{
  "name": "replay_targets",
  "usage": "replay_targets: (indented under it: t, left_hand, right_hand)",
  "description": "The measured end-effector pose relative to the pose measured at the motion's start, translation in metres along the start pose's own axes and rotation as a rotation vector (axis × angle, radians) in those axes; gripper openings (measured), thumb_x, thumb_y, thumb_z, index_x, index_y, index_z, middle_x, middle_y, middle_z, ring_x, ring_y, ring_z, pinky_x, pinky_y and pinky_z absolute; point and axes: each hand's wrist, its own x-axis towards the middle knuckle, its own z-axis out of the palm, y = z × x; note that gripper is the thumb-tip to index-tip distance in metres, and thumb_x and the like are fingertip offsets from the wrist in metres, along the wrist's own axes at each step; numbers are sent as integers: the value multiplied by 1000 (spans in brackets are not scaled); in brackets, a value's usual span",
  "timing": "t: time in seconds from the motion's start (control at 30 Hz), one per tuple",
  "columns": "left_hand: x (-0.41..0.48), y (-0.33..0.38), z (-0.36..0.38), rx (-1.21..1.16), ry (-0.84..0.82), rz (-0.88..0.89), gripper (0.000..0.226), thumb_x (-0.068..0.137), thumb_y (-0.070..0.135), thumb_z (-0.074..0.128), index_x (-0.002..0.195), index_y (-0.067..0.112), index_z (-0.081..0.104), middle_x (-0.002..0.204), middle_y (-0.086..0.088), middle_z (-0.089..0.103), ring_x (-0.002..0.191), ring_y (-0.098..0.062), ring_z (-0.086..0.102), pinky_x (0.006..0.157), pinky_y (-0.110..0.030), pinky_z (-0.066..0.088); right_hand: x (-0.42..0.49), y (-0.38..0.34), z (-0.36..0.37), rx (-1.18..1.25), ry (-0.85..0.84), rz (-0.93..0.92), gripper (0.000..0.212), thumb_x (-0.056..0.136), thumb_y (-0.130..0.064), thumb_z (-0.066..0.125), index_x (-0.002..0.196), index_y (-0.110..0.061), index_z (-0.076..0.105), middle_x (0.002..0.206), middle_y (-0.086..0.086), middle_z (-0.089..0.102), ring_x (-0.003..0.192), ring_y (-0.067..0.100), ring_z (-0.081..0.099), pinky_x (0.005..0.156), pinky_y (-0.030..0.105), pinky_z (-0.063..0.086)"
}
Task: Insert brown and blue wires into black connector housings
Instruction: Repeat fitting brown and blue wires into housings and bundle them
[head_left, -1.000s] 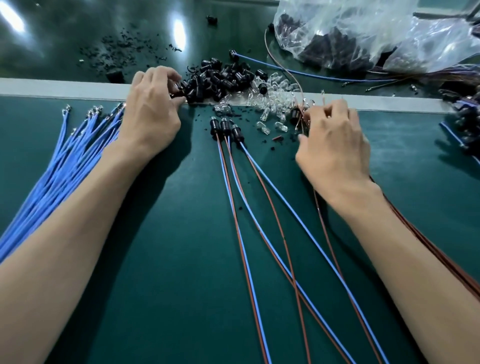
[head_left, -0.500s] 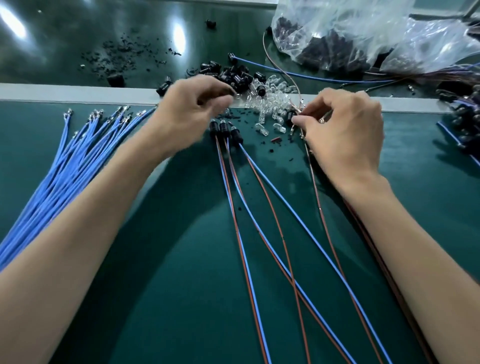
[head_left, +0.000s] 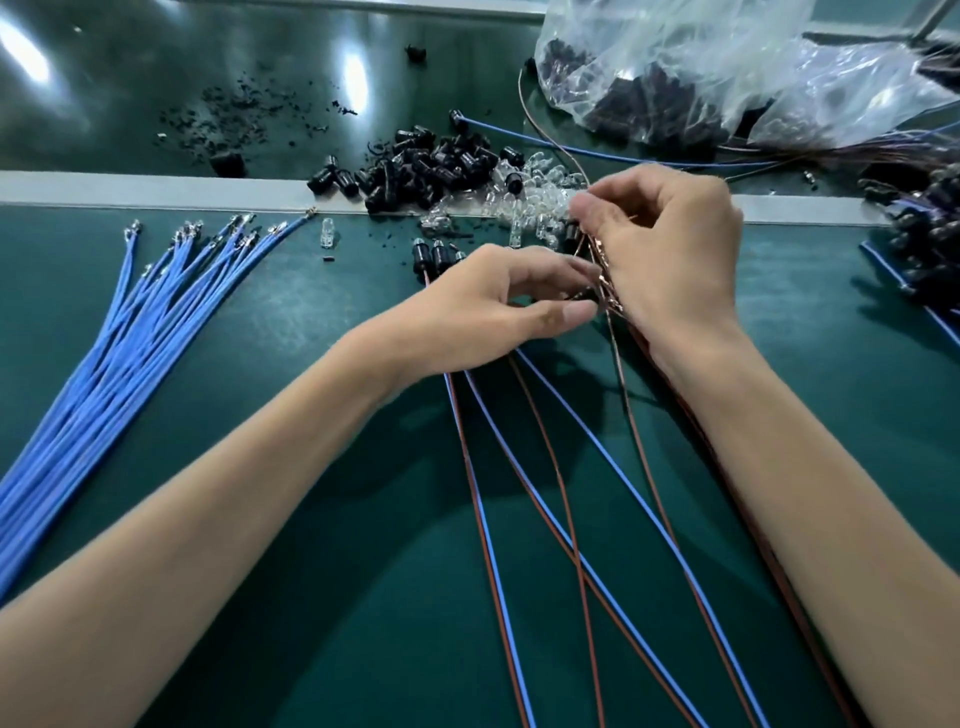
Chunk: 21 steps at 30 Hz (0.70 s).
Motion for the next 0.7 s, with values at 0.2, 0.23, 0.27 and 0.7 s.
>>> replay_targets:
  t: [0.2, 0.23, 0.27, 0.7]
  left_hand:
    - [-3, 0, -1, -362, -150, -45, 22, 83, 15, 57, 101, 4, 62, 98, -7, 70, 99, -13, 65, 97, -26, 48]
    - [-3, -1, -2, -397, -184, -40, 20, 84, 14, 57, 100, 4, 62, 96, -5, 70, 98, -13, 65, 94, -24, 49]
    - [-2, -1, -3, -419, -202, -25, 18, 86, 12, 56, 100, 4, 62, 95, -3, 71, 96, -12, 66, 91, -22, 50]
    - [10, -16, -66, -807, 608, -157, 21, 97, 14, 49, 83, 9, 63, 73, 3, 70, 65, -2, 62, 66, -10, 48]
  right_hand:
    - [-4, -13, 1, 234, -22, 22, 15, 87, -18, 67, 74, -22, 59, 65, -6, 65, 46, 2, 56, 54, 24, 48]
    - [-3, -13, 0, 302, -12, 51, 15, 87, -15, 66, 75, -21, 59, 65, -5, 65, 48, 2, 56, 52, 21, 47]
    - [-1, -13, -2, 361, -6, 84, 15, 88, -13, 65, 76, -19, 59, 66, -3, 65, 50, 3, 56, 52, 19, 46]
    - [-9, -17, -14, 215, -985, 130, 33, 95, -30, 52, 75, -12, 69, 63, 2, 64, 44, 4, 38, 38, 10, 25]
